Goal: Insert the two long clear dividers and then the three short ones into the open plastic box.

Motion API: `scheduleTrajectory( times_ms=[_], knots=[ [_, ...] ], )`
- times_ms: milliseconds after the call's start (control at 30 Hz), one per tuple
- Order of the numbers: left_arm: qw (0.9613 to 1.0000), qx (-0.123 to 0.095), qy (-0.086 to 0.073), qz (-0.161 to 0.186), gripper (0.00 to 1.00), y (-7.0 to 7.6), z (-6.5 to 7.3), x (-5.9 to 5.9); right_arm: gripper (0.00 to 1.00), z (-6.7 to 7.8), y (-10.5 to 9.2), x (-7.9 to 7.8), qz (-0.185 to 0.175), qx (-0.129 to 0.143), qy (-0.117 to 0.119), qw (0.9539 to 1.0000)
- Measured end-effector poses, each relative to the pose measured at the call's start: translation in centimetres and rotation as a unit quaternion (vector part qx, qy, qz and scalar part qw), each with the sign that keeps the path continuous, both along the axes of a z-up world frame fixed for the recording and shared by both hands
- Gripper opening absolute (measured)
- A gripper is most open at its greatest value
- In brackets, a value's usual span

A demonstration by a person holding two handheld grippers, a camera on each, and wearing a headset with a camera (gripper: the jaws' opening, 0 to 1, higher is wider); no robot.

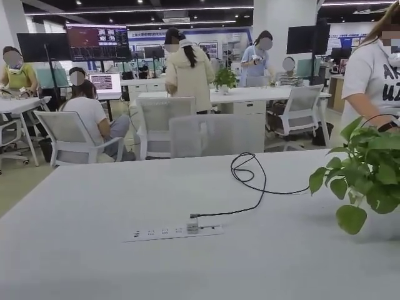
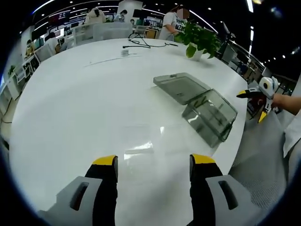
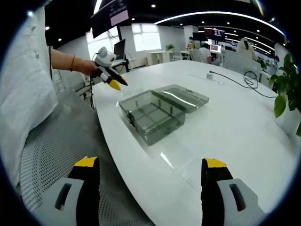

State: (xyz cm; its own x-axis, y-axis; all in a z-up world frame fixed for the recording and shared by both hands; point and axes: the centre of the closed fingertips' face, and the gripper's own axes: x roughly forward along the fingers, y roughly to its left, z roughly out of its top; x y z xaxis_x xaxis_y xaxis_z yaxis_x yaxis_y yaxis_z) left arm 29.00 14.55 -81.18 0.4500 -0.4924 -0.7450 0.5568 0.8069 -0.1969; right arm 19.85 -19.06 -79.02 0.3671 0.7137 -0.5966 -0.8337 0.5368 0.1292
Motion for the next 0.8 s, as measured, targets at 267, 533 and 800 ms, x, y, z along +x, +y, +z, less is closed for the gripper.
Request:
scheduleTrajectory(
  times_ms=[267,533,800],
  knots=[
    [0.999,0.037,0.023,0.01,0.54,0.7,-1.5,0.3,0.9,-0.1,0.1,0.1,-0.002,0.002,0.002,1.0],
    [0.9966,0.067,0.043,0.023,0.48,0.9,-2.6,0.4,0.89,-0.3,0.1,0.2,-0.006,0.004,0.003,1.0],
    [0.9937,0.093,0.059,0.023,0.43,1.0,-3.4,0.3,0.88,-0.4,0.0,0.2,-0.008,0.006,0.003,0.9999]
  ],
)
